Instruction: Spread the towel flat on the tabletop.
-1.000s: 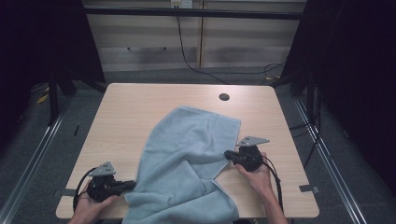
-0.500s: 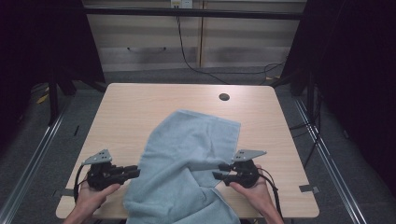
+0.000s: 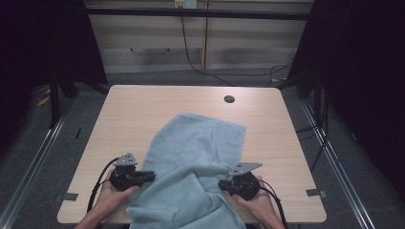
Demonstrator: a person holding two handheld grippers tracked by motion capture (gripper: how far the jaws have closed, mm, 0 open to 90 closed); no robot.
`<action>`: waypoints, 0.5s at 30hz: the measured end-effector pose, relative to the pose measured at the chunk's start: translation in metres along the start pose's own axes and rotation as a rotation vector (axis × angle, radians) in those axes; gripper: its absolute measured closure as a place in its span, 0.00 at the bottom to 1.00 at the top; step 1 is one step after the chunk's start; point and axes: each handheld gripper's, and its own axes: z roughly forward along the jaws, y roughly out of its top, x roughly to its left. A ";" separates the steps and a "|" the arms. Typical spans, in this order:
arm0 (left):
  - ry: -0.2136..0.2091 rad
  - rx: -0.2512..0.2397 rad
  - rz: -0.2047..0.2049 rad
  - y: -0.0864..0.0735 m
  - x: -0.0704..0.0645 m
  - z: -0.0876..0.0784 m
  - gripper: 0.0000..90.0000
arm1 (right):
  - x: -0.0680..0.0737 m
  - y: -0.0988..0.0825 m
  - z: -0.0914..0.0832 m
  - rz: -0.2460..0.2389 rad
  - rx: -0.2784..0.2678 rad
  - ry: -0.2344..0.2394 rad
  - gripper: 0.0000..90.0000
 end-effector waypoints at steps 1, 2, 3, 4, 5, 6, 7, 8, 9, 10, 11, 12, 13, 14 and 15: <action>-0.013 0.003 0.001 -0.004 -0.004 -0.002 0.93 | 0.002 -0.007 -0.006 0.011 -0.001 0.015 0.97; -0.019 -0.001 0.003 -0.008 -0.008 -0.005 0.94 | 0.003 -0.012 -0.011 0.013 -0.001 0.024 0.97; -0.033 0.003 -0.001 -0.012 -0.013 -0.007 0.95 | 0.005 -0.017 -0.016 0.021 0.000 0.023 0.97; -0.040 0.016 0.002 -0.014 -0.018 -0.009 0.96 | 0.006 -0.023 -0.020 0.025 -0.003 0.028 0.98; -0.036 0.026 0.019 -0.016 -0.024 -0.011 0.97 | 0.009 -0.027 -0.025 0.029 0.002 0.030 0.98; -0.047 0.038 0.036 -0.019 -0.031 -0.013 0.98 | 0.015 -0.034 -0.032 0.028 0.008 0.034 0.98; -0.061 0.040 0.041 -0.023 -0.037 -0.015 0.98 | 0.015 -0.034 -0.032 0.028 0.008 0.034 0.98; -0.070 0.044 0.040 -0.026 -0.041 -0.017 0.98 | 0.018 -0.036 -0.035 0.018 0.012 0.031 0.98; -0.084 0.049 0.038 -0.028 -0.045 -0.018 0.98 | 0.023 -0.039 -0.041 0.015 0.024 0.009 0.98; -0.098 0.056 0.039 -0.030 -0.048 -0.020 0.98 | 0.023 -0.039 -0.041 0.015 0.024 0.009 0.98; -0.119 0.065 0.030 -0.033 -0.052 -0.021 0.98 | 0.024 -0.038 -0.052 0.018 -0.032 -0.043 0.98; -0.135 0.069 0.029 -0.035 -0.054 -0.022 0.98 | 0.024 -0.038 -0.052 0.018 -0.032 -0.043 0.98; -0.137 0.073 0.038 -0.036 -0.056 -0.024 0.98 | 0.020 -0.036 -0.057 0.035 -0.073 -0.035 0.98; -0.144 0.070 0.041 -0.036 -0.057 -0.025 0.96 | 0.013 -0.029 -0.063 0.032 -0.075 -0.024 0.97; -0.160 0.060 0.040 -0.035 -0.057 -0.025 0.96 | 0.013 -0.029 -0.063 0.032 -0.075 -0.024 0.97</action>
